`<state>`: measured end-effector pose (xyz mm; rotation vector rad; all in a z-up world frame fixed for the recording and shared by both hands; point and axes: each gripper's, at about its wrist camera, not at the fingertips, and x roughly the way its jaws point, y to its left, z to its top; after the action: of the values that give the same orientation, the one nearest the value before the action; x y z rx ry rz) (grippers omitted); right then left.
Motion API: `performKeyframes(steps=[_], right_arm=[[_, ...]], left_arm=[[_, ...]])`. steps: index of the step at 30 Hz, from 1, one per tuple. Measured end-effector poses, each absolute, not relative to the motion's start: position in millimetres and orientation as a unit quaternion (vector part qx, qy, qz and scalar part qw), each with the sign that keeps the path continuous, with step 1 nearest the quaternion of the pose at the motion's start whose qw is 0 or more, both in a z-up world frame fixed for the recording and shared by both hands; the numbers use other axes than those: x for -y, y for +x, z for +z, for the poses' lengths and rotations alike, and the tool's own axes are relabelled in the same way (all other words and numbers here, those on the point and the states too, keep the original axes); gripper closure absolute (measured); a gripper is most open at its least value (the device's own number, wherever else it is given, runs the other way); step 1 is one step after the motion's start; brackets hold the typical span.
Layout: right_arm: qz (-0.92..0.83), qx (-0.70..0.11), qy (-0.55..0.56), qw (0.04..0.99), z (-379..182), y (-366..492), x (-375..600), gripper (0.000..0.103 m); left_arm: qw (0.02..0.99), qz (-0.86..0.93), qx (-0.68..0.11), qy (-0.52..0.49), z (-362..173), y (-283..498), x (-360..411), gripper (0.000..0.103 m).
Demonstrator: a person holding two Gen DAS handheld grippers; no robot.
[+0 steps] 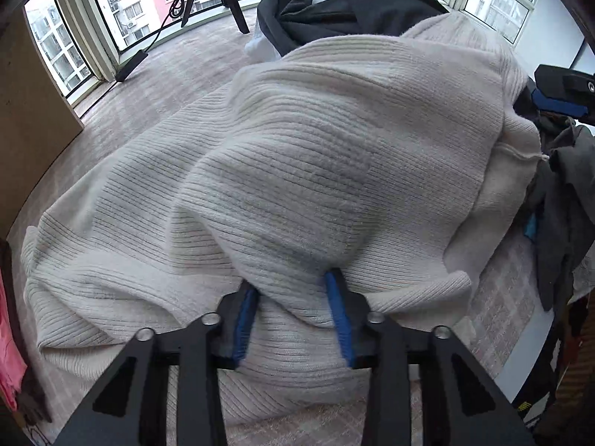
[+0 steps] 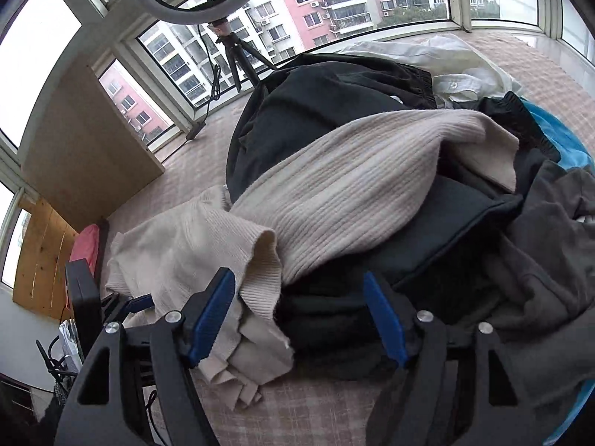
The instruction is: Fold clothes
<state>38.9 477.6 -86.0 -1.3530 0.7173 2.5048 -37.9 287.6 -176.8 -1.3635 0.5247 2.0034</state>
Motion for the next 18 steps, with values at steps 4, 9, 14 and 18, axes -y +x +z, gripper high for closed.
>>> performKeyframes(steps=[4,9,14,18], right_arm=[[0.86,-0.149,-0.484,0.06,-92,30,-443,0.032],[0.853,-0.111,-0.509,0.018,-113,26,-420,0.034],[0.847,-0.087,-0.524,-0.032,-129,22,-381,0.04],[0.838,-0.051,-0.539,-0.072,-147,21,-340,0.03]], left_arm=[[0.342,0.777,-0.123,-0.515,-144,-43,-236,0.096],[0.286,0.827,-0.069,-0.479,-93,-36,-135,0.096],[0.239,0.841,-0.017,-0.485,-88,-17,-52,0.096],[0.229,0.831,-0.006,-0.507,-110,-2,-27,0.096]])
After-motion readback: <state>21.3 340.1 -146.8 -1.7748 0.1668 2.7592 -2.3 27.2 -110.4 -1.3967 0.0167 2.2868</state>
